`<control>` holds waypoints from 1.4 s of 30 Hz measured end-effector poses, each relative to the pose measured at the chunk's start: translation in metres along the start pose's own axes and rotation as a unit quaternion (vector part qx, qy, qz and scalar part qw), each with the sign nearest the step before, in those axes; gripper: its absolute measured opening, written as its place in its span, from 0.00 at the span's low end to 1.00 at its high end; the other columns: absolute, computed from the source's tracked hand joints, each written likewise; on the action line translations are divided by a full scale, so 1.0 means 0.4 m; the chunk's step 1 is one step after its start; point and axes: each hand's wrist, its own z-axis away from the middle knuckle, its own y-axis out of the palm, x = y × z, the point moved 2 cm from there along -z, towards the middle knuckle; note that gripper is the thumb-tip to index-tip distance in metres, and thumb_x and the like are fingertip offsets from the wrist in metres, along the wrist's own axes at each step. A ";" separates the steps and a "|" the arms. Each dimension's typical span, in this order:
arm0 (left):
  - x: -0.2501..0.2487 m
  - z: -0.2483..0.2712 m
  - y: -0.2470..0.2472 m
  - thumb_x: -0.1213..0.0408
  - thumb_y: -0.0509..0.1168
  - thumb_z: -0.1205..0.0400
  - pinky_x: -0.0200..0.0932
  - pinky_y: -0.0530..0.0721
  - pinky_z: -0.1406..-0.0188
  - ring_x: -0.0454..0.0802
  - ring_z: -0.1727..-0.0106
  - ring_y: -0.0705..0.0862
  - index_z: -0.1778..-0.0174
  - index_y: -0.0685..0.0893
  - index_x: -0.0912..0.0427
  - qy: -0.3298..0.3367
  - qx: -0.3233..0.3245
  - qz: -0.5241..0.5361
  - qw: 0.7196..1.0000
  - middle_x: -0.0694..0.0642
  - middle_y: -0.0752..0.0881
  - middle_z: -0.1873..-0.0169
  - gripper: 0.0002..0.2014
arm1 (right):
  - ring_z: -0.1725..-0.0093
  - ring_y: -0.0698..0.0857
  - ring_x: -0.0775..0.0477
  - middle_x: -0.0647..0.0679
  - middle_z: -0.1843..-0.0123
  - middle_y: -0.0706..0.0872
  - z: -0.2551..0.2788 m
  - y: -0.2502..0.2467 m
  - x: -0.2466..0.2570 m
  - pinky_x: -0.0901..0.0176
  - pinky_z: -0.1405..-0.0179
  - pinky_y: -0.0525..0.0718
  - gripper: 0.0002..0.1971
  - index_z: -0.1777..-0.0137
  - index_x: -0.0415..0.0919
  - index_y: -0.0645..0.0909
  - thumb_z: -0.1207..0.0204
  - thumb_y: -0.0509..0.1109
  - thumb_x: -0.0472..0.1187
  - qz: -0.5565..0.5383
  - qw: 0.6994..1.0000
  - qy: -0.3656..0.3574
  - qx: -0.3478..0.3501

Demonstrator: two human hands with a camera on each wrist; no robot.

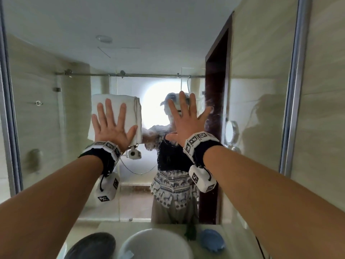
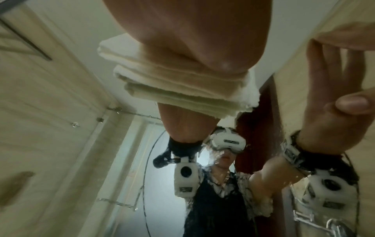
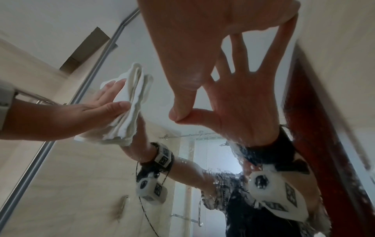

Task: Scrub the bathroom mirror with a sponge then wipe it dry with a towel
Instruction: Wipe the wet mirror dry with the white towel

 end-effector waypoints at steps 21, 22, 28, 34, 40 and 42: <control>-0.152 -0.004 0.055 0.31 0.35 0.17 0.75 0.33 0.22 0.69 0.17 0.30 0.15 0.31 0.46 0.134 -0.091 0.051 0.985 0.64 0.29 0.17 0.39 | 0.18 0.26 0.36 0.47 0.17 0.23 0.005 -0.001 -0.010 0.10 0.32 0.45 0.62 0.17 0.59 0.28 0.38 0.65 0.79 -0.022 1.000 -0.013 -0.008; -0.154 -0.007 0.058 0.31 0.36 0.17 0.75 0.33 0.22 0.69 0.17 0.30 0.15 0.32 0.46 0.137 -0.094 0.050 0.985 0.64 0.29 0.17 0.39 | 0.18 0.25 0.37 0.48 0.17 0.23 0.006 -0.006 -0.011 0.10 0.31 0.44 0.61 0.17 0.59 0.28 0.38 0.65 0.79 -0.027 1.000 -0.013 -0.002; -0.143 -0.004 0.054 0.32 0.37 0.16 0.77 0.38 0.21 0.69 0.16 0.31 0.14 0.32 0.46 0.148 -0.093 0.047 0.983 0.64 0.30 0.16 0.39 | 0.15 0.34 0.42 0.50 0.13 0.34 0.055 -0.048 -0.024 0.22 0.22 0.44 0.50 0.14 0.56 0.41 0.27 0.68 0.65 -0.063 0.998 -0.021 -0.008; -0.240 0.015 0.020 0.35 0.34 0.16 0.76 0.36 0.21 0.70 0.17 0.29 0.15 0.31 0.47 0.224 -0.090 0.023 0.970 0.63 0.28 0.17 0.37 | 0.18 0.57 0.42 0.47 0.16 0.60 0.146 -0.060 -0.142 0.40 0.18 0.57 0.31 0.19 0.47 0.63 0.22 0.64 0.45 -0.119 0.990 -0.050 -0.060; -0.335 0.002 -0.035 0.51 0.44 0.16 0.67 0.39 0.17 0.66 0.14 0.41 0.12 0.49 0.53 0.290 -0.070 0.134 0.945 0.59 0.46 0.13 0.33 | 0.26 0.70 0.40 0.43 0.23 0.72 0.142 -0.072 -0.153 0.43 0.25 0.71 0.26 0.22 0.40 0.70 0.22 0.64 0.39 -0.139 0.974 -0.111 -0.139; -0.302 0.002 -0.067 0.57 0.49 0.20 0.63 0.46 0.15 0.63 0.14 0.50 0.13 0.54 0.59 0.301 -0.036 0.218 0.928 0.61 0.56 0.14 0.36 | 0.26 0.71 0.38 0.40 0.23 0.73 0.126 -0.076 -0.105 0.44 0.24 0.69 0.27 0.23 0.37 0.71 0.23 0.66 0.37 -0.140 0.968 -0.147 -0.145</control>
